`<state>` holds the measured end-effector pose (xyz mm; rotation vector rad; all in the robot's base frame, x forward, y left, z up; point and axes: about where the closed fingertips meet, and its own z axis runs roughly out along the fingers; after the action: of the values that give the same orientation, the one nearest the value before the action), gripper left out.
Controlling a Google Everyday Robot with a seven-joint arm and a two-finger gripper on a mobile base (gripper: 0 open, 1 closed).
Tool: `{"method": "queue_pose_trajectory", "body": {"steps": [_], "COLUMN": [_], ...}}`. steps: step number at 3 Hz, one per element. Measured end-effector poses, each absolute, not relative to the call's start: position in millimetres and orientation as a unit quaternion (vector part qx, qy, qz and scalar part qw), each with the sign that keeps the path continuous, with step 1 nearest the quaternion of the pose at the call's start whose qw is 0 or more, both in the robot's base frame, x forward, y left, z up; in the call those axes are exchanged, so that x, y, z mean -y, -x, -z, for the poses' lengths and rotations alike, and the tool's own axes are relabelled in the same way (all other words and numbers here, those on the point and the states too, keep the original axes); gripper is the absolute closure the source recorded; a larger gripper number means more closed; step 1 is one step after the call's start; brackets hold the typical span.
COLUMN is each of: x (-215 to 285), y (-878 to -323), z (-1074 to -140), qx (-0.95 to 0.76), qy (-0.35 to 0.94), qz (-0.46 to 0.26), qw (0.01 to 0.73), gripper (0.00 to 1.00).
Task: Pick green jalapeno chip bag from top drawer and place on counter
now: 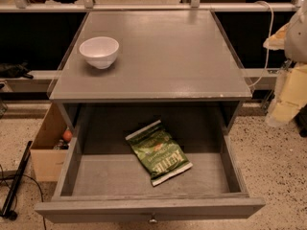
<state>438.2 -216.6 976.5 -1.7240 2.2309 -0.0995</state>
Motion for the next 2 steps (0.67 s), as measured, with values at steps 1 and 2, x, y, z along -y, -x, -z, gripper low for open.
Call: {"method": "queue_pose_trajectory", "body": {"steps": [1,2], "x": [216.5,214.4], "y": [-438.3,-446.6], "z": [-976.5,-975.4], "qx": [-0.781,-0.787], "qy": [0.603,0.593], "qz": [0.035,0.026], "qw": [0.16,0.171], "gripper": [0.0,0.0]}}
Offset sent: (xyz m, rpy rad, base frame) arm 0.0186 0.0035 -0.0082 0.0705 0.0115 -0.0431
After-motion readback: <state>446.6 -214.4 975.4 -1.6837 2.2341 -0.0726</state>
